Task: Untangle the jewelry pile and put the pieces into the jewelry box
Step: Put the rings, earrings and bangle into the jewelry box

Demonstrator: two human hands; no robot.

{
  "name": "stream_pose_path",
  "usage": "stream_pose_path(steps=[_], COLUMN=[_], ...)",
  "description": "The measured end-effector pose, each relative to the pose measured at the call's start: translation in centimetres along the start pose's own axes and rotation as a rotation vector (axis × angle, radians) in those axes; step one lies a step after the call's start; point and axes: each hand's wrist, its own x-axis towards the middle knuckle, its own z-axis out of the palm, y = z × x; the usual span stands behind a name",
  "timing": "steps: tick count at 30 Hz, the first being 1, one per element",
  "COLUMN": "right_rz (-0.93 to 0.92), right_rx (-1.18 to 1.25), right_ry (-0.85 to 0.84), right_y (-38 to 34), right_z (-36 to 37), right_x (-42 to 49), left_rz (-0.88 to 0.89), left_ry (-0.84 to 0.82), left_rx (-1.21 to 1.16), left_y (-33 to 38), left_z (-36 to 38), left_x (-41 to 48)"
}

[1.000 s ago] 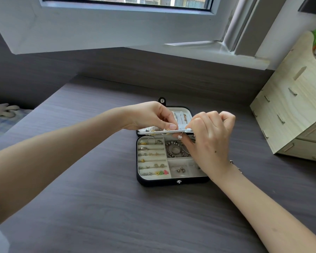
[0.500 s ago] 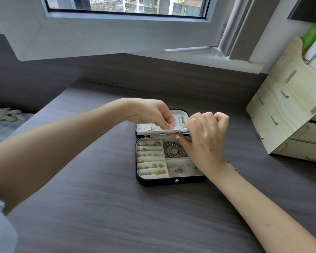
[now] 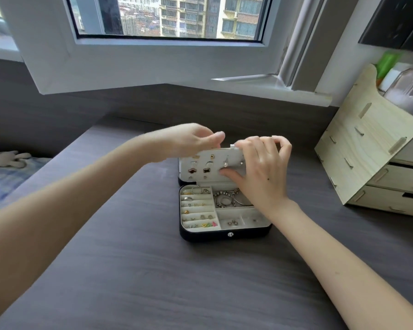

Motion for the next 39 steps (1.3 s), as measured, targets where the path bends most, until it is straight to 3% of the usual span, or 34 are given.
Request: stream_pose_path(steps=[5,11,16,19,22,28,33,35,39], right_rz=[0.042,0.195,0.425,0.457,0.423,0.089,-0.027,0.153,0.766], right_rx=[0.016,0.086,0.145,0.174,0.193,0.137,0.113,0.260,0.857], right_ry=[-0.127,-0.108,-0.644,-0.779,-0.777,-0.660,-0.541,-0.471,-0.398], right_y=[0.5,4.2,9.0,9.4,8.9,7.7,7.2,6.4,4.5], right_z=[-0.3,-4.3,-8.5,-10.0,-10.0,-8.6,-7.8,-8.4,-8.6], right_x=[0.3,-3.0,-7.2,-8.4,-8.9,-9.6,-9.2,-7.6,-1.9], left_rz=[0.134,0.139,0.168,0.173,0.156,0.134,0.140,0.139,0.139], left_ry=[0.297,0.507,0.610,0.636,0.627,0.610,0.558,0.506,0.441], left_rx=[0.135,0.101,0.070,0.095,0.112,0.109,0.026,-0.094,-0.235], left_y=[-0.6,-1.2,-2.1,-2.3,-2.3,-2.2,-2.1,-1.9,-1.1], left_z=[1.5,2.1,3.2,3.7,4.0,4.1,3.8,3.6,3.3], left_x=[-0.4,0.8,1.5,1.8,2.0,1.9,1.4,1.1,0.5])
